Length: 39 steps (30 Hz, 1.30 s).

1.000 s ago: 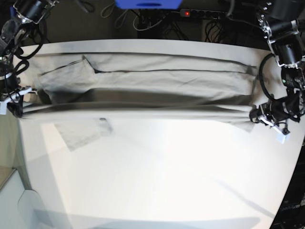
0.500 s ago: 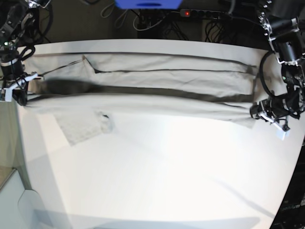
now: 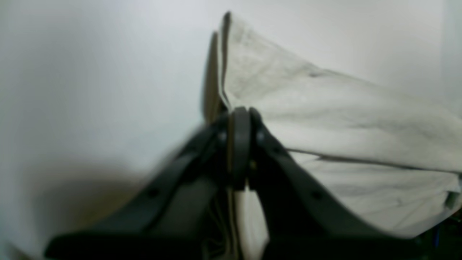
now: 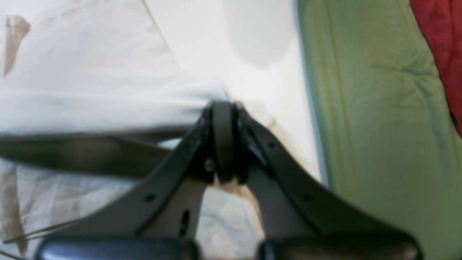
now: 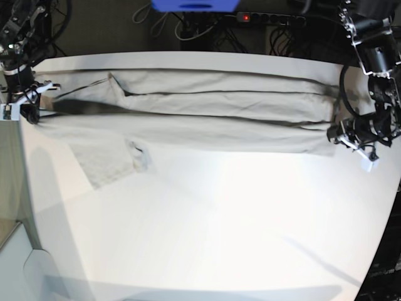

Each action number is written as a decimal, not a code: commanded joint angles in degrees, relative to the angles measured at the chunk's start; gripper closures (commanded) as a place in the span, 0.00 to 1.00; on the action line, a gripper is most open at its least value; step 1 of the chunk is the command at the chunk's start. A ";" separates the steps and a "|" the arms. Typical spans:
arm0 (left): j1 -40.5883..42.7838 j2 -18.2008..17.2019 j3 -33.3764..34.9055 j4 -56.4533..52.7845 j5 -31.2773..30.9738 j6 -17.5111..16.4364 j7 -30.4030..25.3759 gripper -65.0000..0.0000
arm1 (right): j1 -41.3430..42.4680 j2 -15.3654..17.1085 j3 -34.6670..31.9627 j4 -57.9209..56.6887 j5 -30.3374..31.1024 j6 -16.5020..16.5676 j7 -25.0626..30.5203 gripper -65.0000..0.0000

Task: Layout the t-shirt on the table in an organized manner, then fold the t-shirt properly
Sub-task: 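Pull the folded shirt edge with both grippers toward the collar edge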

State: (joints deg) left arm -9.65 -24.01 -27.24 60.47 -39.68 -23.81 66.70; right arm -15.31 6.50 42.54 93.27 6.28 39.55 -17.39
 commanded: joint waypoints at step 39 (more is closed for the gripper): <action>4.24 -1.88 -5.85 12.63 -0.10 -0.14 9.39 0.99 | -1.61 0.75 3.57 0.84 0.79 0.45 1.61 1.00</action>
State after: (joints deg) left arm -4.60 -24.60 -32.88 72.27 -39.90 -23.81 76.69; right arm -16.99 6.46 45.69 93.32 6.44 39.59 -17.39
